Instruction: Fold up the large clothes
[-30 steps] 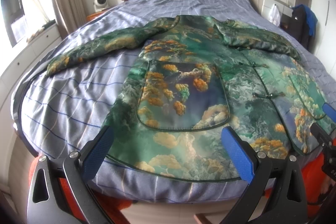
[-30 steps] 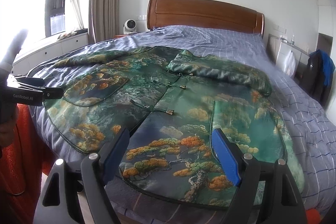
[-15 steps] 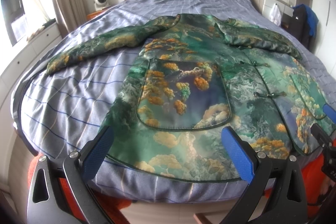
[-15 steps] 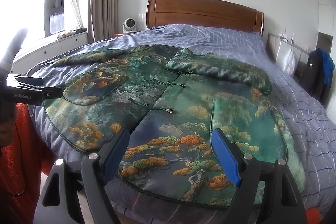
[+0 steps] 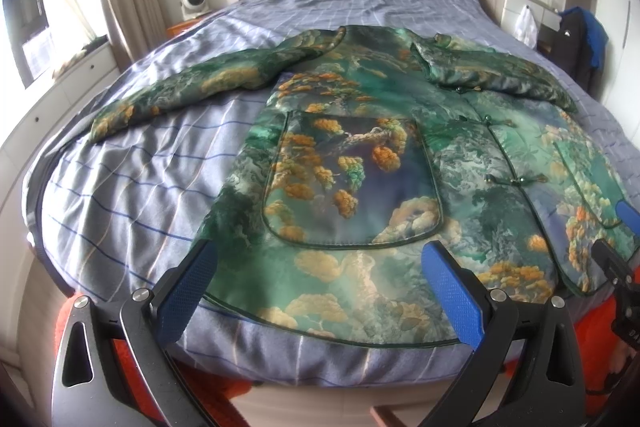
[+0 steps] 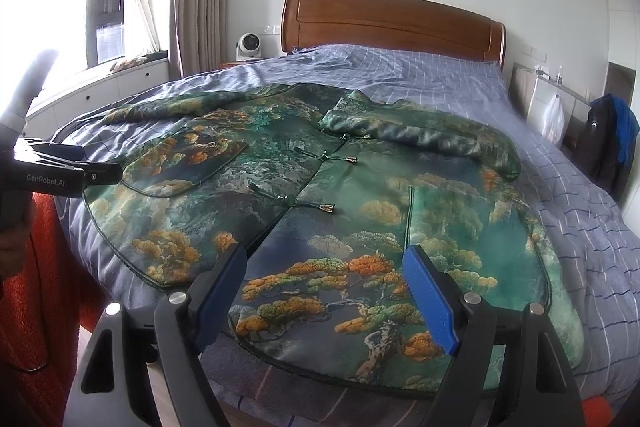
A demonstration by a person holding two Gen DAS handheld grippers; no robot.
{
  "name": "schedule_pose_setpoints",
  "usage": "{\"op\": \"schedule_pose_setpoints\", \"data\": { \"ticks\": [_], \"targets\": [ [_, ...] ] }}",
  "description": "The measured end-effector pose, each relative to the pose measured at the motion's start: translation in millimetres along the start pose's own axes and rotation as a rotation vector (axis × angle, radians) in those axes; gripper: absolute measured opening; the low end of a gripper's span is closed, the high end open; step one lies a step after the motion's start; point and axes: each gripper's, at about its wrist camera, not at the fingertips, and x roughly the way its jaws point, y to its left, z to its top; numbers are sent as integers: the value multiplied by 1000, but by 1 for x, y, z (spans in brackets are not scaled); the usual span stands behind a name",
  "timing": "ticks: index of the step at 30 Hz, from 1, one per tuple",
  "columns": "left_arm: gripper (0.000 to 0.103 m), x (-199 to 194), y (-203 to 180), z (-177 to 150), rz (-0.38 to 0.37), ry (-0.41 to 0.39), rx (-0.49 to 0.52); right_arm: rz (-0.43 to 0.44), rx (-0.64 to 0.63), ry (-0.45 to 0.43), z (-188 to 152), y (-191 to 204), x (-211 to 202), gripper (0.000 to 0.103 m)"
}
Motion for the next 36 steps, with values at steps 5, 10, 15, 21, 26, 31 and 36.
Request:
{"op": "schedule_pose_setpoints", "data": {
  "ticks": [5,10,15,21,26,31,36],
  "targets": [
    [102,0,0,0,0,0,1,2,-2,-2,0,1,0,80],
    [102,1,5,0,4,0,-3,2,-2,-2,0,1,0,80],
    [102,4,13,4,30,-4,6,3,-1,2,-1,2,0,80],
    [102,3,23,25,76,-37,43,5,-2,2,-1,2,0,80],
    [102,19,57,62,6,0,10,10,2,2,-1,2,1,80],
    [102,69,119,89,-187,160,-166,4,17,-14,0,-3,-2,80],
    [102,107,181,100,-277,198,-413,-2,18,-3,-1,-4,0,80]
  ]
}}
